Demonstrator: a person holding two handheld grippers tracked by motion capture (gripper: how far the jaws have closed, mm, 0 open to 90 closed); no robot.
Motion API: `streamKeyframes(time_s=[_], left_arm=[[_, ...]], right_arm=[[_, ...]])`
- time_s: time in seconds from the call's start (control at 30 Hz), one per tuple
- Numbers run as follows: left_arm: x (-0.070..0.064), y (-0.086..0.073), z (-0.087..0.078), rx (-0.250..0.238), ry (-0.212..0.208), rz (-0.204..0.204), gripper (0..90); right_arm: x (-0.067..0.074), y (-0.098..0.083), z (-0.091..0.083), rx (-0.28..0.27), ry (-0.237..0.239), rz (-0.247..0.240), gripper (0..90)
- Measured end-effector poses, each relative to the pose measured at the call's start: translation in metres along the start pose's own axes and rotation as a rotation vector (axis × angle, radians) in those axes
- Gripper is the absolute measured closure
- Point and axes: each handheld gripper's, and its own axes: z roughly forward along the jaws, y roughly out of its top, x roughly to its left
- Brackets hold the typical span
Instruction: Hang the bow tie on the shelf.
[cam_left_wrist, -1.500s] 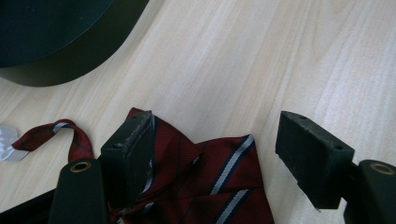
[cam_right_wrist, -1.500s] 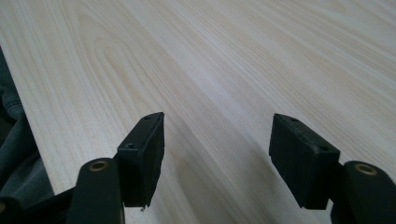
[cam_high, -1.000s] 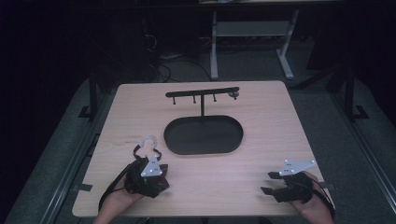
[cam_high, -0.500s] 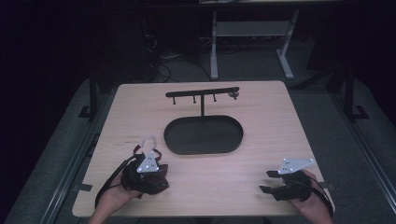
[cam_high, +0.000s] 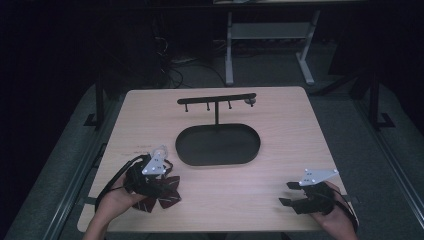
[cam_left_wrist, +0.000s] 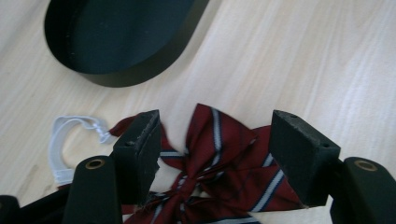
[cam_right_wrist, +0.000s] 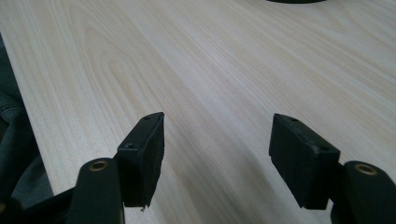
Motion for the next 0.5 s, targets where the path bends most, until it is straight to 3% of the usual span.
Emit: streamKeyframes(time_s=[0.5], left_arm=[[0.03, 0.004, -0.001, 0.048, 0.001, -0.01, 38.8]], right_arm=[[-0.002, 0.002, -0.001, -0.001, 0.002, 0.009, 35.3]])
